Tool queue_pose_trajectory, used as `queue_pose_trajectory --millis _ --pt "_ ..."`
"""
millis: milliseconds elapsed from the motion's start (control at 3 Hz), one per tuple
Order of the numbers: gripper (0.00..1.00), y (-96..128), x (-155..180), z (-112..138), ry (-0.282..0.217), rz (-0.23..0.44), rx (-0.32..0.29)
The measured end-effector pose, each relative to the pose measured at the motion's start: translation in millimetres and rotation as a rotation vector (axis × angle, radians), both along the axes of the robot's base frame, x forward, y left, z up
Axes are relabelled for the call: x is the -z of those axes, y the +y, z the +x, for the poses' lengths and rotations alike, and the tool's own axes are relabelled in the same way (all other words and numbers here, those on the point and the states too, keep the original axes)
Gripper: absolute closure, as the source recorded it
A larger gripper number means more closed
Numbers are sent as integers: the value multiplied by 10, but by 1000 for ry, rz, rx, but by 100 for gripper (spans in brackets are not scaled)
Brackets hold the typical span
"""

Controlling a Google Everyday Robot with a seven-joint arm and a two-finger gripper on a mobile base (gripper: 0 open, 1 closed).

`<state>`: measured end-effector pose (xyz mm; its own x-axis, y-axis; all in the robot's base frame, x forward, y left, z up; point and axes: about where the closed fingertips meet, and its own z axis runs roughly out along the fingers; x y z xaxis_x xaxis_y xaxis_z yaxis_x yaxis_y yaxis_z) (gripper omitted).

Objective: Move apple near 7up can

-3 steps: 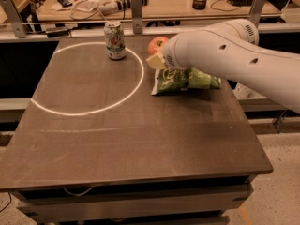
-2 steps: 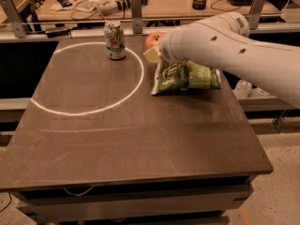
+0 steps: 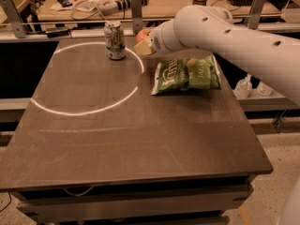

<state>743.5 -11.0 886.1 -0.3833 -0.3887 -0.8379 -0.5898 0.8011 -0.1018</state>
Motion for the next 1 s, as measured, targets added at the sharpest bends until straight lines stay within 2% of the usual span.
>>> queue_pose_trajectory --millis 333,667,1000 --pt "100 128 96 135 44 35 -14" --pt "100 143 284 210 74 3 -19" --pt "100 192 415 249 74 -29 -42"
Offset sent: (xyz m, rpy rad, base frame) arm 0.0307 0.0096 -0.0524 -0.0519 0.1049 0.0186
